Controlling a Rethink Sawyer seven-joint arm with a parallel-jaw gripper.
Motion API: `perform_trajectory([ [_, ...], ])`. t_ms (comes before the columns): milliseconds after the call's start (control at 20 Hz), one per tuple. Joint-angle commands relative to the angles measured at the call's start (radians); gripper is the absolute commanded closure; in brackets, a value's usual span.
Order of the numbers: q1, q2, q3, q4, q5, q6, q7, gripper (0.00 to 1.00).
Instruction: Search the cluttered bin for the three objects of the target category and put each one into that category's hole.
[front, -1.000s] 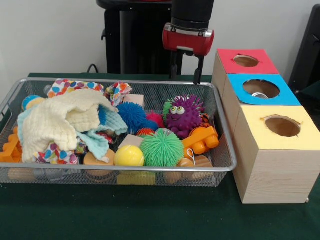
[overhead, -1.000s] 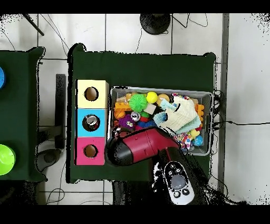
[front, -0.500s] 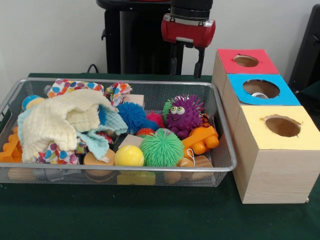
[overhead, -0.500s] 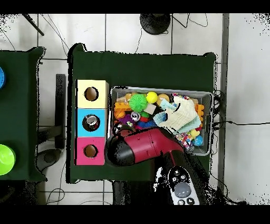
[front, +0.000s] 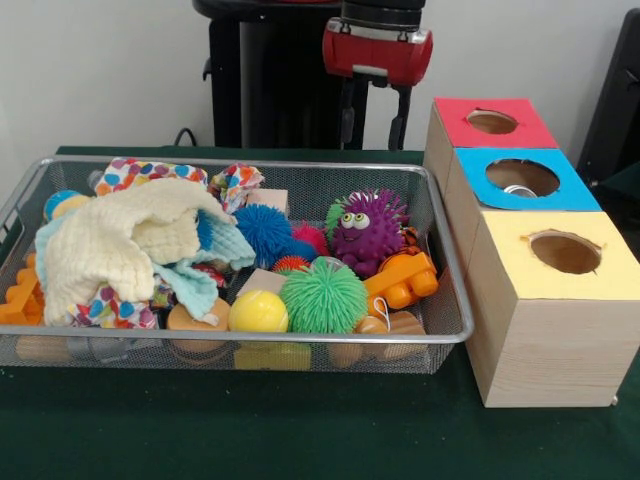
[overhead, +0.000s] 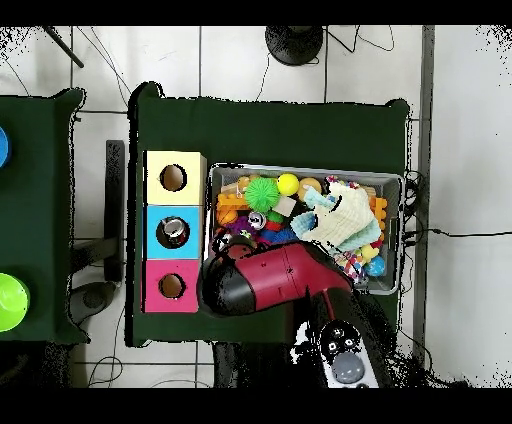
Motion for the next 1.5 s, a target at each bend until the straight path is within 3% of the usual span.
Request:
perform_trajectory([
  [50, -0.016, -0.022, 0.033, 0.022, 0.026, 0.112, -0.066, 0.0],
  [500, 0.018, 0.133, -0.024, -0.075, -0.061, 0.011, -0.018, 0.0],
  [1050, 0.067, 0.334, -0.12, -0.216, -0.168, -0.216, 0.033, 0.0],
  [1250, 0.092, 0.401, -0.159, -0.274, -0.174, -0.282, 0.046, 0.0],
  [1500, 0.103, 0.417, -0.181, -0.283, -0.157, -0.314, 0.035, 0.0],
])
